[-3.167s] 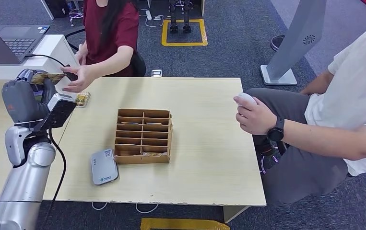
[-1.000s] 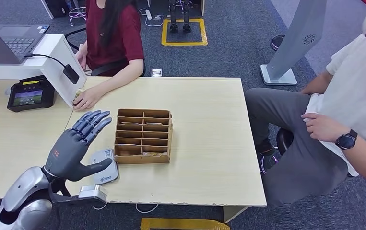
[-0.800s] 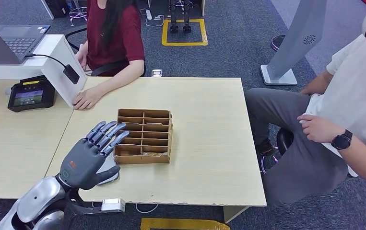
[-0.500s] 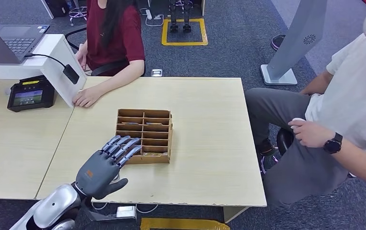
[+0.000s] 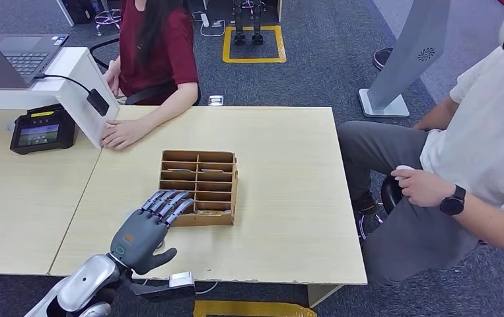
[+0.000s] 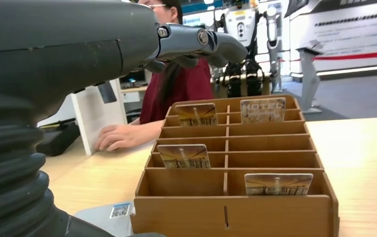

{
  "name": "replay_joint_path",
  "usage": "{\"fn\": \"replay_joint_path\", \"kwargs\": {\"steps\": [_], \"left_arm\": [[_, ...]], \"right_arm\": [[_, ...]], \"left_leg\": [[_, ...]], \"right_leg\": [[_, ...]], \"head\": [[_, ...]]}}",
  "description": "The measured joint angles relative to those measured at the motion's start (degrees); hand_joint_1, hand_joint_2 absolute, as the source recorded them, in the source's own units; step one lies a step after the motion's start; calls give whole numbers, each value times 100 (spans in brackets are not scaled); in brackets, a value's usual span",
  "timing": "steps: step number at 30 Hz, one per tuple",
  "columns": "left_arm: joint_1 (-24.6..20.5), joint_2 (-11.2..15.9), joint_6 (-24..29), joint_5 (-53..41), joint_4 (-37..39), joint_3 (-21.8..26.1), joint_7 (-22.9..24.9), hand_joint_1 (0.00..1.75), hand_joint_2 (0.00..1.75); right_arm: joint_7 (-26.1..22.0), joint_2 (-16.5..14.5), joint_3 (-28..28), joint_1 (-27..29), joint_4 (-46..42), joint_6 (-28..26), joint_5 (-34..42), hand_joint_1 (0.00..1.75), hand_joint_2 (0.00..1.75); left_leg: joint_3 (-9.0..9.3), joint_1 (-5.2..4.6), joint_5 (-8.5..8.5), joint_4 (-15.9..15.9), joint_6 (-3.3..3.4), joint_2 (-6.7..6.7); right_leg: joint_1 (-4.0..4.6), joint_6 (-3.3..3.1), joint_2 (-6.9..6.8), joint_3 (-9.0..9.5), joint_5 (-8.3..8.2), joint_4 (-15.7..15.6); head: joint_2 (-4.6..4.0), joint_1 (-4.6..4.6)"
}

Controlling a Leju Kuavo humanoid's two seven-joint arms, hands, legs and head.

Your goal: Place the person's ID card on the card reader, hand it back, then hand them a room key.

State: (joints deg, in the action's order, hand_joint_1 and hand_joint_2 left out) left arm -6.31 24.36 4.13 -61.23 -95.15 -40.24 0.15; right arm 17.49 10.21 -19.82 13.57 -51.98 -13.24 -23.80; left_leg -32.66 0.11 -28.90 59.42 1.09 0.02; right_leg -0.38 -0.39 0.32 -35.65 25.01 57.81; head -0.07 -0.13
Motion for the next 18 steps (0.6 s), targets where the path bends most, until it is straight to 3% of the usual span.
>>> {"fn": "replay_joint_path", "kwargs": {"steps": [18], "left_arm": [[-10,-107,-2,5,184,0,0,0,175]], "right_arm": [[0,-47,94,2,17,4,-2,0,175]], "left_leg": [[0,0,0,0,0,0]], "right_leg": [[0,0,0,0,0,0]], "head": [[0,-1]]}}
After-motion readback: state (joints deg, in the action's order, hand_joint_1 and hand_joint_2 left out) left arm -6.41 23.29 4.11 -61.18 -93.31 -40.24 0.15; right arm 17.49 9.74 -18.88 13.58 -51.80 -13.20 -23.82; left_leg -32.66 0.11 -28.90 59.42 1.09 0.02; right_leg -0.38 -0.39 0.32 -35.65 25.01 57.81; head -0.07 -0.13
